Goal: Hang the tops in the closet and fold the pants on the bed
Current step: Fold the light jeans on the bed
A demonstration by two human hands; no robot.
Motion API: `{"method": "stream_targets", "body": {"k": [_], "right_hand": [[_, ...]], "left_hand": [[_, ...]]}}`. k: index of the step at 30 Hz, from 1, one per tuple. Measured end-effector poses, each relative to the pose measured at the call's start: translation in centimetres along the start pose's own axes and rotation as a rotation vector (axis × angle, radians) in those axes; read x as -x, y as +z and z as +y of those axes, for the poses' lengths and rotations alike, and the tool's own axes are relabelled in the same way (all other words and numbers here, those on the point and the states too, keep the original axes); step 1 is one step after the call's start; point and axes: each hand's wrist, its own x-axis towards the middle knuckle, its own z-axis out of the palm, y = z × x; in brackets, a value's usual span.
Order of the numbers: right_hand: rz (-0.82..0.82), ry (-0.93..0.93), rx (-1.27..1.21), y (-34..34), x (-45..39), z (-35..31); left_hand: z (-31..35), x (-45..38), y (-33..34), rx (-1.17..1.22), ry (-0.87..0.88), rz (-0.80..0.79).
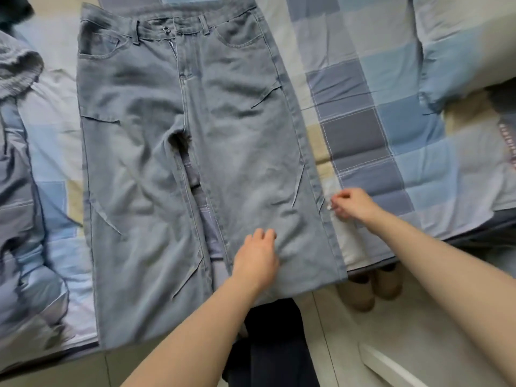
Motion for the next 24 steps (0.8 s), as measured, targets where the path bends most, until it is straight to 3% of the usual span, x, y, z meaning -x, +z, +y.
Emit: {"method": "stream_targets", "body": {"k": [5, 12, 15, 24], "right_hand": [[-0.031, -0.052, -0.165, -1.3, -6.9, -10.5], [-0.001, -0.132, -0.163, -3.0, -13.9, -19.2], [-0.012, -0.102, -0.320, -3.1, -15.8, -21.7], [-0.040, -0.112, -0.287, -2.1, -19.4, -27.4]], "left_hand": [[6.9, -7.8, -0.2, -0.217, 0.161, -0.061], [10.3, -17.0, -1.7, -0.221, -0.054, -0.063], [10.0, -18.7, -2.9, -0.331, 0.013, 0.012], [6.8, -19.1, -6.3, 0.097, 0.067, 0.079]]}}
